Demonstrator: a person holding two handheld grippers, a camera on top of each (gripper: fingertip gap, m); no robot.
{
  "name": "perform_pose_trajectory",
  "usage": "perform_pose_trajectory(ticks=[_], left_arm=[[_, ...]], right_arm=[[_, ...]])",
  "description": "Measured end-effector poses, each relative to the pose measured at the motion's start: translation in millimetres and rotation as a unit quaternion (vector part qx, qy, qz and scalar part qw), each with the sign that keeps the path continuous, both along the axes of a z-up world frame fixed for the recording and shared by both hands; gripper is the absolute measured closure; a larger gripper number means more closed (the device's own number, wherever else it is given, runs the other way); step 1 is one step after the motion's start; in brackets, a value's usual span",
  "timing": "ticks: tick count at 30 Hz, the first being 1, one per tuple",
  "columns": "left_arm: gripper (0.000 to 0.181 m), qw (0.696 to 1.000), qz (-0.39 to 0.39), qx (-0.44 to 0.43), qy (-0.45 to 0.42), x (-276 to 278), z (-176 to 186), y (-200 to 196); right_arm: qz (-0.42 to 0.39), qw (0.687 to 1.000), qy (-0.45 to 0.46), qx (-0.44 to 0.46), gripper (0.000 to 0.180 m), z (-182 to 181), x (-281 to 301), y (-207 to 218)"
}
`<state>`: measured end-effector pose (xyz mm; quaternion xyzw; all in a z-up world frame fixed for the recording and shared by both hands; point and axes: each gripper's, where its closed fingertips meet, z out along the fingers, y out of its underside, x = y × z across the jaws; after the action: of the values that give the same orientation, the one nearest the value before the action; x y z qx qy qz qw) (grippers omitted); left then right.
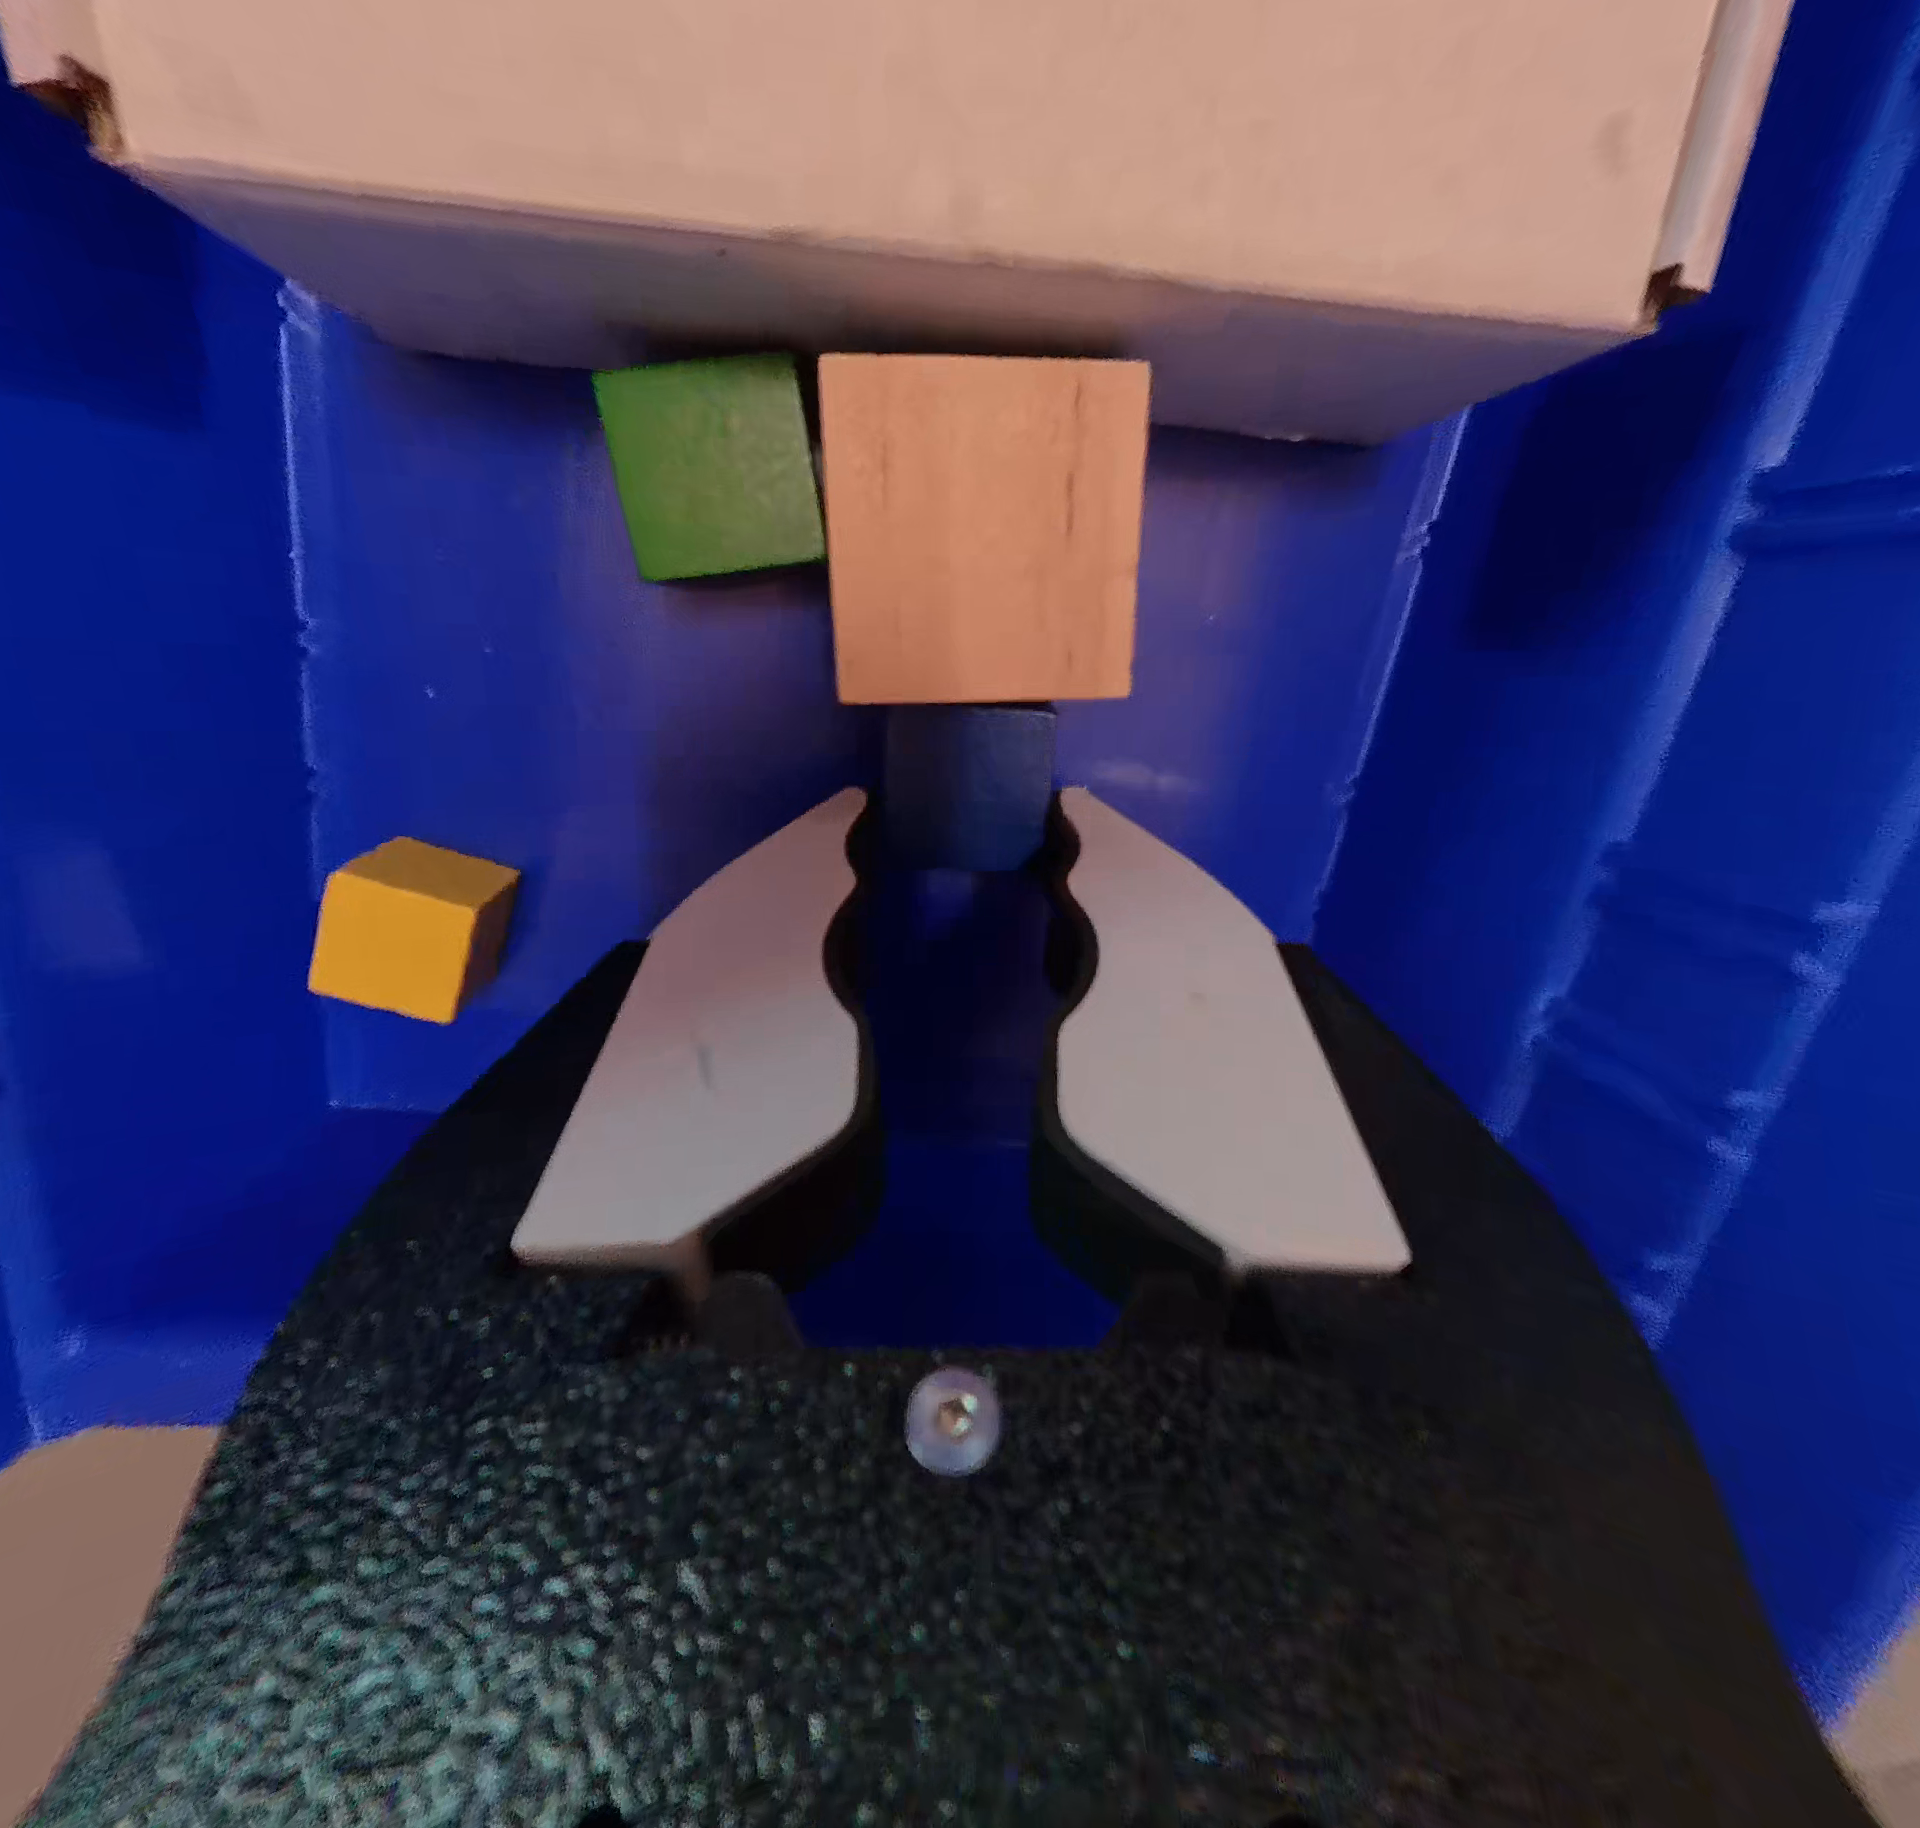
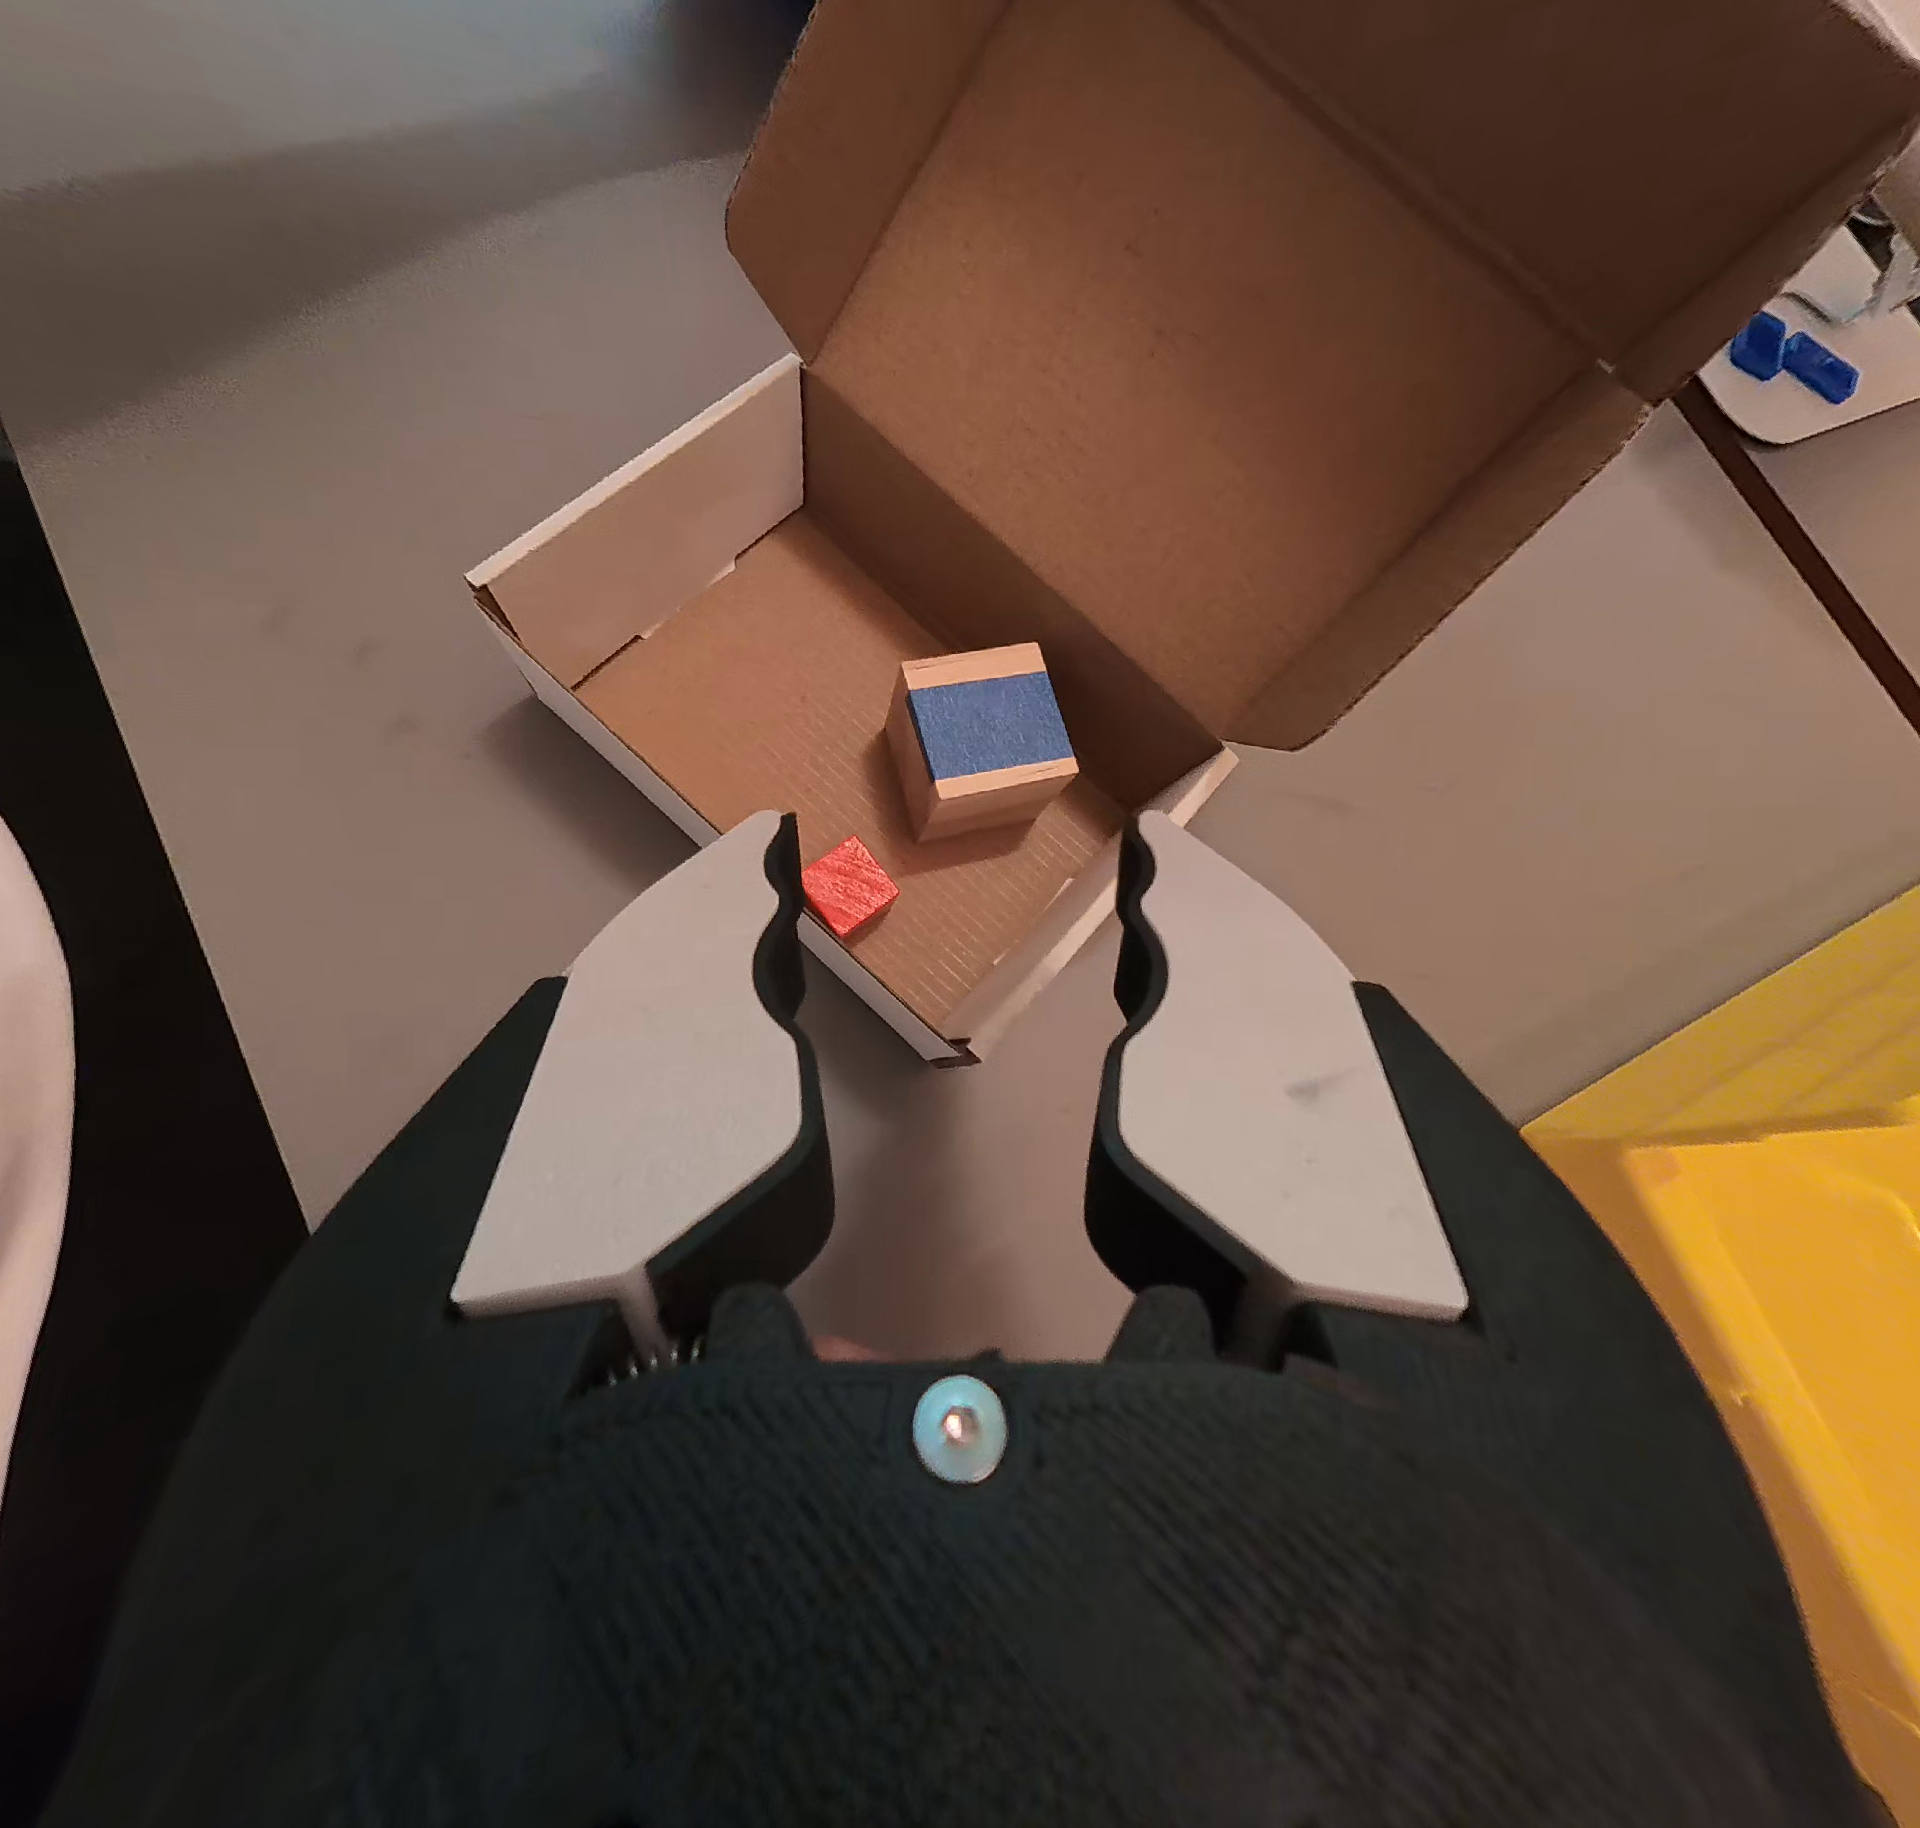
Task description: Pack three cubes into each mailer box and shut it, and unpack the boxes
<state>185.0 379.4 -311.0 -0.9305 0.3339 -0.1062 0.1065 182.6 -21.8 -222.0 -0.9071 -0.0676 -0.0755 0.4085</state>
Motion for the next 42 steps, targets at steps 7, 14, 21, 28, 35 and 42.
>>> perform_pose_trajectory(ticks=[7,14,21,28,35,42], left_arm=[[0.152,0.966,-0.102,-0.037,-0.233,14.7,54.5,-22.5],[0.152,0.758,-0.333,0.068,-0.557,-35.7,178.0,-113.2],[0.153,0.532,-0.487,0.161,-0.674,-110.9,219.2,-219.9],[0.153,0.428,-0.593,0.159,-0.663,-127.2,206.5,-286.9],[0.153,0.363,-0.638,0.154,-0.661,-136.1,207.6,-315.2],[0.151,0.398,-0.636,0.173,-0.638,-116.3,196.8,-318.4]], right_arm=[[0.032,0.998,0.029,0.040,0.120,12.0,-20.1,11.4],[0.100,0.961,0.210,0.152,0.113,43.3,-66.0,36.7],[0.119,0.890,0.390,0.203,0.085,59.0,-110.8,79.7],[0.126,0.786,0.543,0.266,0.101,110.9,-133.2,96.7],[0.133,0.734,0.616,0.253,0.106,117.7,-142.5,106.1],[0.150,0.719,0.619,0.279,0.149,125.5,-143.5,108.7]])
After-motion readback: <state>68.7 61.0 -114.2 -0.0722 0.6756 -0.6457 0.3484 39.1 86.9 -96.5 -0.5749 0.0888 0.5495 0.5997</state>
